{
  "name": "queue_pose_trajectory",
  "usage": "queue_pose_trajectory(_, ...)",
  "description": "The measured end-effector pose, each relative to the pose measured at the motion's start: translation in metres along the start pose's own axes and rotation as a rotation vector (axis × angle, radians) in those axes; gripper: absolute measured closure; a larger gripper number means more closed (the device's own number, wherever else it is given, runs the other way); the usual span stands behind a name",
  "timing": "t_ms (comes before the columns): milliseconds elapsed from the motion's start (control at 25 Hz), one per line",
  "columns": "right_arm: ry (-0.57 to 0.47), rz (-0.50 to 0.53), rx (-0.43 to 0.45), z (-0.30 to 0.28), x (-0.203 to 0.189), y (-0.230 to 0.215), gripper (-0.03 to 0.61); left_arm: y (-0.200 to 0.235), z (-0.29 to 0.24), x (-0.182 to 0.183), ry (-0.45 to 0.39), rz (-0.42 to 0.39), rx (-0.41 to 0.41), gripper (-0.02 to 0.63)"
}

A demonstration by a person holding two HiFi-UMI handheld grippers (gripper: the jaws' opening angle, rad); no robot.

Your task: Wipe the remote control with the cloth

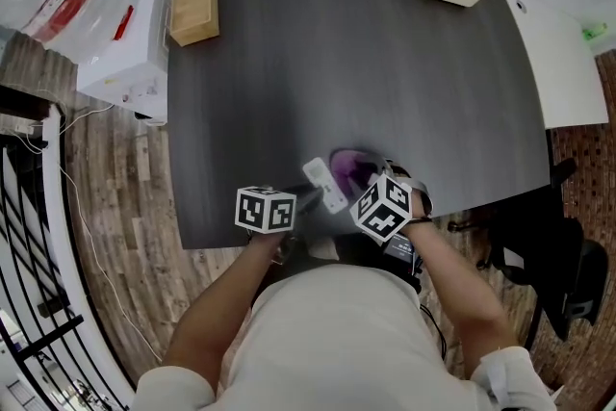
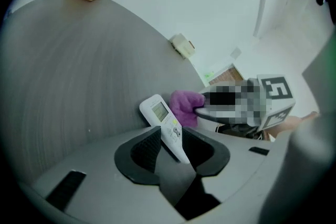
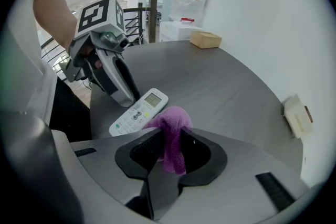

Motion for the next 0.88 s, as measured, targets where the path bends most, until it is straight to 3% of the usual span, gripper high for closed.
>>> queue_pose_trajectory(200, -0.011, -0.118, -0.026, 0.009, -0.005, 0.007, 0.472, -0.003, -0.006, 0.004, 0.015, -0.017, -0.008, 0.488)
queue_pose_trajectory(320, -0.021, -0.254, -0.049, 0.022, -0.013, 0.0, 0.472, -0.007, 0.0, 0.0, -0.002, 0.003, -0.022, 0.488)
queue_pose_trajectory(480, 0.012, -0.413, 0.001, 0.031, -0.026, 0.008, 0.472, -0.007, 0.006, -0.013, -0.017, 0.011, -0.012, 0.486)
queue_pose_trajectory(880, 0.046, -0.449, 0.051, 0.004, -0.021, 0.012, 0.472, 0.001, -0.002, -0.008, -0.031, 0.025, -0.018, 0.488)
Point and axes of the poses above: the fingertips, and each gripper's own axes: z backward along the fingers, y to its left, x out of its top, the point moved 9 cm from there along z, backward along the fingers, and after that the axes turned 13 degrees about -y, right-handed, at the moved point
